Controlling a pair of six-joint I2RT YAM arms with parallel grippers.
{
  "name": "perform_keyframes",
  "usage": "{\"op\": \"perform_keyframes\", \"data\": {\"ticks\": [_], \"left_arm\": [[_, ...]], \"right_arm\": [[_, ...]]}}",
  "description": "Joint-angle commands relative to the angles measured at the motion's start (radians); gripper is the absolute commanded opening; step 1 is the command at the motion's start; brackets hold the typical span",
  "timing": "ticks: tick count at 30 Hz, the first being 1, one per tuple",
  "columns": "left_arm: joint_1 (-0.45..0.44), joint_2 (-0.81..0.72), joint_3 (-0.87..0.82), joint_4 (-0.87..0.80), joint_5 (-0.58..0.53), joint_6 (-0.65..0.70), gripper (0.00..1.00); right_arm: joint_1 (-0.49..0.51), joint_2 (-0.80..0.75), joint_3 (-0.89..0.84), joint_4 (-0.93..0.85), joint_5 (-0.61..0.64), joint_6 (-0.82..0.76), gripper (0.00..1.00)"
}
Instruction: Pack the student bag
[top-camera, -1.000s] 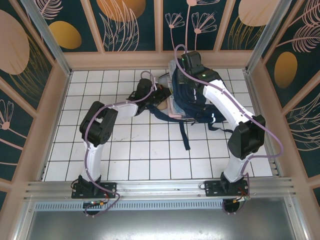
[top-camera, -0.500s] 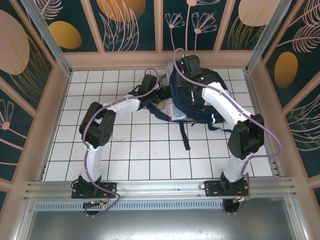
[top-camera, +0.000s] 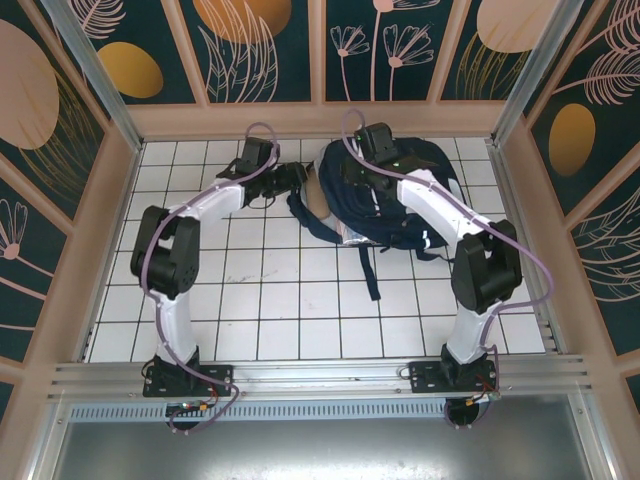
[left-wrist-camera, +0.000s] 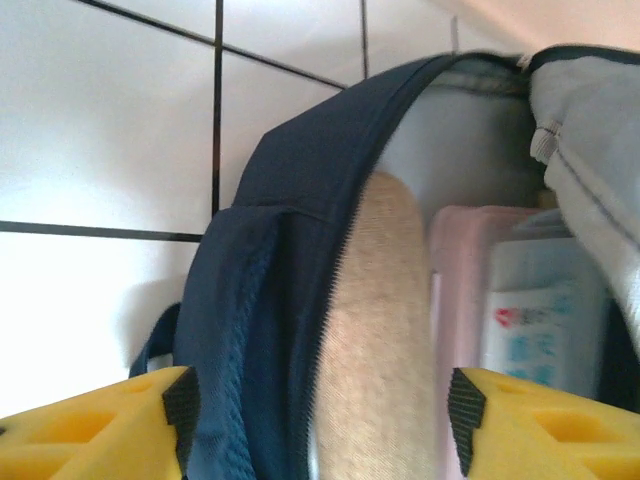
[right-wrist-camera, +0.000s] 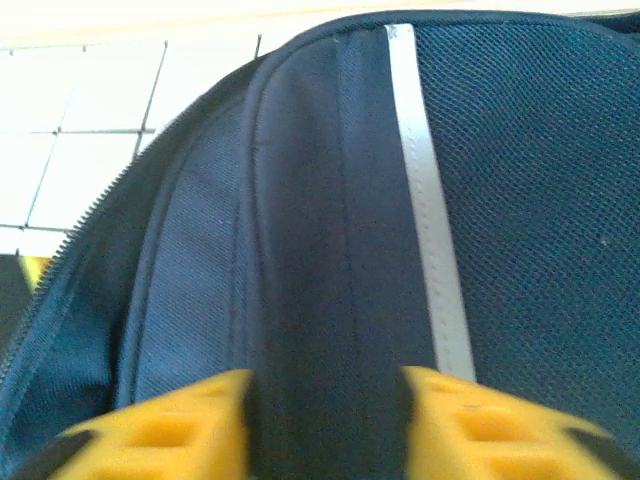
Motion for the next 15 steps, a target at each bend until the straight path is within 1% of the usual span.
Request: {"op": "perform_keyframes", "data": {"ticks": [1, 5, 8, 9, 11, 13, 15], "left_arm": [[-0.008, 0.099, 0.098, -0.119, 0.003, 0.108, 0.64], [-0.007, 0.206, 0.209, -0.182, 0.013, 0.148, 0.57], [-0.007, 0.237, 0.246, -0.203, 0.032, 0.163, 0.34], [-0.007, 0.234, 0.245, -0.199, 0.035, 0.166, 0.21], [-0.007, 0.222, 0.237, -0.201, 0.029, 0.166, 0.0], [-0.007, 0.194, 0.206, -0.198, 0.032, 0.164, 0.0], [-0.007, 0.145, 0.136, -0.174, 0.051, 0.147, 0.0]], "right_arm": [[-0.007, -0.029, -0.041, -0.033, -0.009, 0.036, 0.51], [0.007, -0.093, -0.111, -0.03, -0.024, 0.084, 0.53], [0.045, -0.16, -0.199, -0.021, 0.018, 0.131, 0.54], [0.051, -0.19, -0.24, -0.011, 0.036, 0.155, 0.54], [0.099, -0.241, -0.32, 0.006, 0.075, 0.21, 0.54], [0.123, -0.294, -0.404, 0.018, 0.12, 0.282, 0.54], [0.137, -0.346, -0.508, 0.069, 0.096, 0.341, 0.52]]}}
